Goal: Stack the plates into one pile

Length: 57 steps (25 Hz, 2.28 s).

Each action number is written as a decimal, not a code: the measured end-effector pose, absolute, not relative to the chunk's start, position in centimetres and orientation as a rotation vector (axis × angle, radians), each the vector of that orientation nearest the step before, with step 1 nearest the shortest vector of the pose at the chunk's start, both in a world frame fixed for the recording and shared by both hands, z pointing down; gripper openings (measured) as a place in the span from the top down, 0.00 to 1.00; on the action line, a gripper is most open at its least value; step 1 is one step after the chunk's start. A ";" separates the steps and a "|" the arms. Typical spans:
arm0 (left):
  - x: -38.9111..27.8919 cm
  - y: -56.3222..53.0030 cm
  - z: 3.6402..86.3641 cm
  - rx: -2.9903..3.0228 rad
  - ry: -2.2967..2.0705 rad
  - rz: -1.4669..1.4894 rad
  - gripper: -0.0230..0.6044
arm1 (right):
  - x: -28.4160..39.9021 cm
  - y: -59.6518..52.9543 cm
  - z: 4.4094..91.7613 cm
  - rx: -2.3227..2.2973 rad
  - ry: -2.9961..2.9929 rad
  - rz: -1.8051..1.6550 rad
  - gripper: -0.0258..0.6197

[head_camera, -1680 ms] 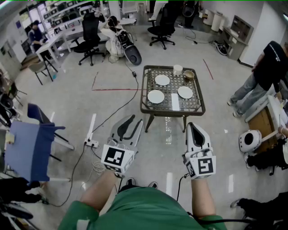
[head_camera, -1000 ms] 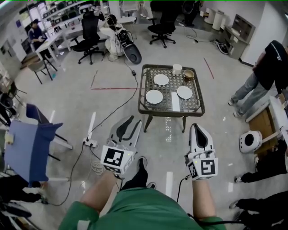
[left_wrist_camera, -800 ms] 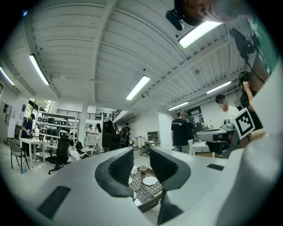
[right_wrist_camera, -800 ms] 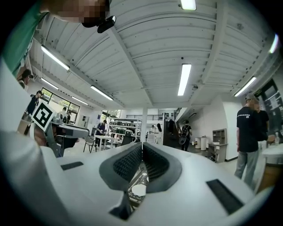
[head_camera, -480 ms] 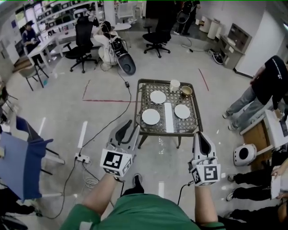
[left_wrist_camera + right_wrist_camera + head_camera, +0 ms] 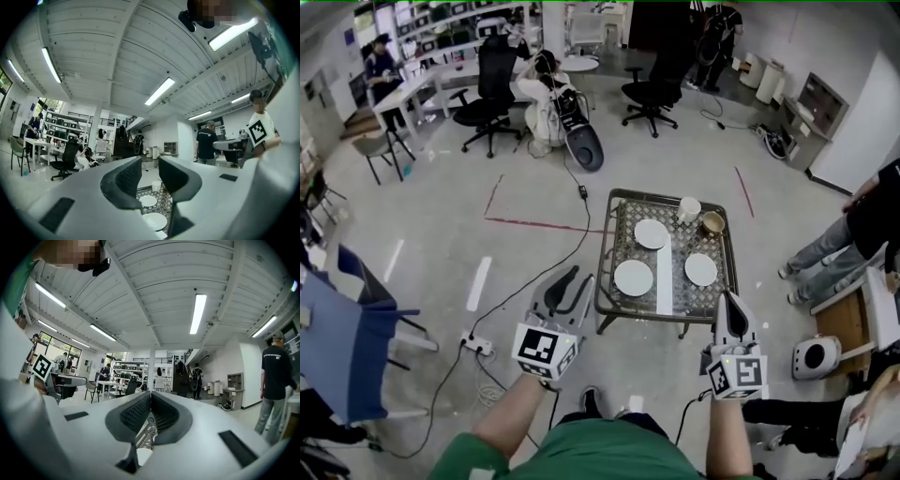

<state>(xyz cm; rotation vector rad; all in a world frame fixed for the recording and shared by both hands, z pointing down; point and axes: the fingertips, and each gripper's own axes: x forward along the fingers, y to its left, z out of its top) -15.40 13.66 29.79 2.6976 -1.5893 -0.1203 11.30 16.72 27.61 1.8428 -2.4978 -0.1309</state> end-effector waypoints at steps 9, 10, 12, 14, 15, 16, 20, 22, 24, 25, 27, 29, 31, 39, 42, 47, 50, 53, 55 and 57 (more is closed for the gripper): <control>-14.2 7.6 32.4 2.677 -1.616 -0.012 0.77 | 12.8 9.7 32.5 1.845 -2.550 0.045 0.92; -14.0 6.7 32.4 2.673 -1.624 -0.004 0.77 | 13.0 8.6 32.7 1.840 -2.559 0.055 0.92; -13.6 4.7 32.4 2.662 -1.643 0.008 0.77 | 13.4 6.0 32.9 1.821 -2.579 0.065 0.92; -13.0 2.4 32.2 2.650 -1.667 0.018 0.76 | 13.9 3.2 32.9 1.797 -2.599 0.069 0.92; -12.6 1.2 32.1 2.644 -1.679 0.022 0.77 | 14.2 1.9 32.9 1.785 -2.607 0.070 0.92; -12.2 0.0 32.0 2.637 -1.691 0.026 0.76 | 14.6 0.5 32.9 1.771 -2.615 0.072 0.92; -10.2 -4.4 31.9 2.615 -1.732 0.028 0.77 | 16.5 -4.7 33.1 1.724 -2.642 0.082 0.92; -9.2 -6.4 32.2 2.603 -1.744 0.031 0.77 | 17.4 -7.2 33.5 1.706 -2.656 0.094 0.92; -8.3 -7.9 32.7 2.592 -1.752 0.043 0.77 | 18.1 -9.3 34.2 1.686 -2.667 0.114 0.92; -7.9 -8.5 33.0 2.583 -1.757 0.054 0.77 | 18.5 -10.1 34.5 1.677 -2.669 0.127 0.92; -7.1 -9.7 33.6 2.561 -1.773 0.073 0.77 | 19.2 -11.6 35.2 1.657 -2.673 0.153 0.92; -6.7 -10.9 34.2 2.540 -1.791 0.080 0.77 | 19.7 -13.1 36.2 1.635 -2.677 0.170 0.92; -6.3 -11.9 34.8 2.523 -1.801 0.095 0.77 | 20.2 -14.4 37.0 1.620 -2.677 0.189 0.92; -5.0 -15.0 38.1 2.476 -1.757 0.204 0.77 | 21.8 -17.5 40.5 1.636 -2.619 0.322 0.92; -5.4 -16.5 40.0 2.464 -1.720 0.258 0.77 | 21.6 -18.7 41.8 1.656 -2.589 0.409 0.92; -6.8 -18.9 43.4 2.431 -1.667 0.314 0.76 | 20.5 -20.5 44.7 1.660 -2.533 0.505 0.92; -7.6 -20.0 45.2 2.433 -1.645 0.360 0.77 | 20.0 -21.5 47.6 1.660 -2.487 0.600 0.92; -8.1 -20.6 46.4 2.435 -1.621 0.408 0.76 | 19.5 -22.1 50.6 1.655 -2.438 0.698 0.92; -8.3 -21.0 47.0 2.435 -1.605 0.415 0.76 | 19.3 -22.6 52.9 1.654 -2.418 0.820 0.92; -8.3 -21.2 47.9 2.431 -1.577 0.424 0.76 | 19.2 -23.2 55.6 1.661 -2.403 1.021 0.92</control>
